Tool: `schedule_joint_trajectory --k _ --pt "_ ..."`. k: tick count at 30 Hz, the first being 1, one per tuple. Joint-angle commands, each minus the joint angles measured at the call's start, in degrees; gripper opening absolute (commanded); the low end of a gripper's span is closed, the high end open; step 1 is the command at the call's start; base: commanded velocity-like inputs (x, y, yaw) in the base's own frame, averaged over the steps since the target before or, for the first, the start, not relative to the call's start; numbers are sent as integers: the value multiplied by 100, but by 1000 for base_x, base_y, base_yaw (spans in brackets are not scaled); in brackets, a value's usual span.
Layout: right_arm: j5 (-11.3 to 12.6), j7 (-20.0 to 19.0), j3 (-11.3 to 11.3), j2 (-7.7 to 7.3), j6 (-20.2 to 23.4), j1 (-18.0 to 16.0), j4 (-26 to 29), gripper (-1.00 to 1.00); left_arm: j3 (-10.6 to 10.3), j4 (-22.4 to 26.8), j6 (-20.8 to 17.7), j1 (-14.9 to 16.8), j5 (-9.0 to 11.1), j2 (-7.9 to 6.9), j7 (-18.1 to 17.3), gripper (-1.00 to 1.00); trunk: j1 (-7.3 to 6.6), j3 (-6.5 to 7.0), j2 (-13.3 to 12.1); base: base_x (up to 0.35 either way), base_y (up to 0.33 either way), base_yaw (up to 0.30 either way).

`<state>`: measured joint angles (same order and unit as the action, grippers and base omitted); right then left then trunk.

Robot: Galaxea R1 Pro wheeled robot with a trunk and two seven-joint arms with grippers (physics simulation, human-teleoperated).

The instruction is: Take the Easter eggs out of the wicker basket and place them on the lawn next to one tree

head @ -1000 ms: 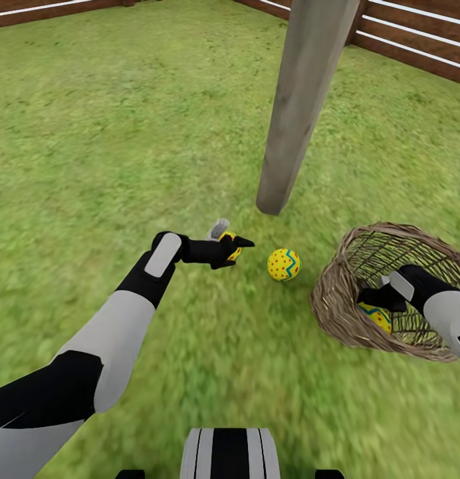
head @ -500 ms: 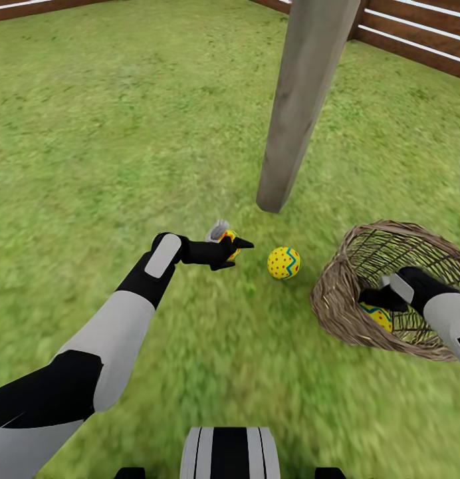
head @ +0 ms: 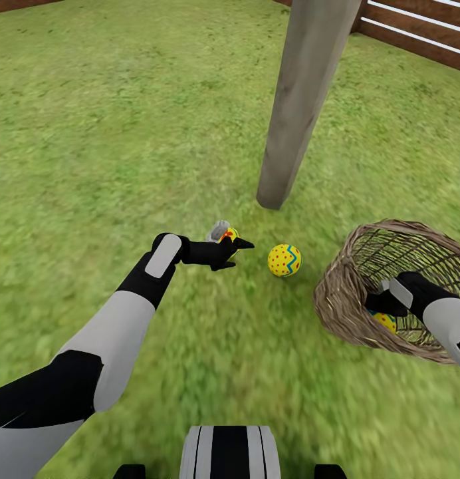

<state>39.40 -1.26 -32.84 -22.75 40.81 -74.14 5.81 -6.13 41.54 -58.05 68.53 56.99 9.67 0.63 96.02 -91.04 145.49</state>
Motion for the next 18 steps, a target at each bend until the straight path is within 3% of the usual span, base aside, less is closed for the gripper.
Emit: schedule_joint_trajectory --k 1,18 --pt "16 -9 -58 -7 25 97 -19 -100 -2 2 -14 3 5 0 7 100 1 -4 1 0 0 0" --pt "15 -8 -57 -9 23 111 -18 -100 6 4 -23 3 5 -5 7 100 1 -4 1 0 0 0"
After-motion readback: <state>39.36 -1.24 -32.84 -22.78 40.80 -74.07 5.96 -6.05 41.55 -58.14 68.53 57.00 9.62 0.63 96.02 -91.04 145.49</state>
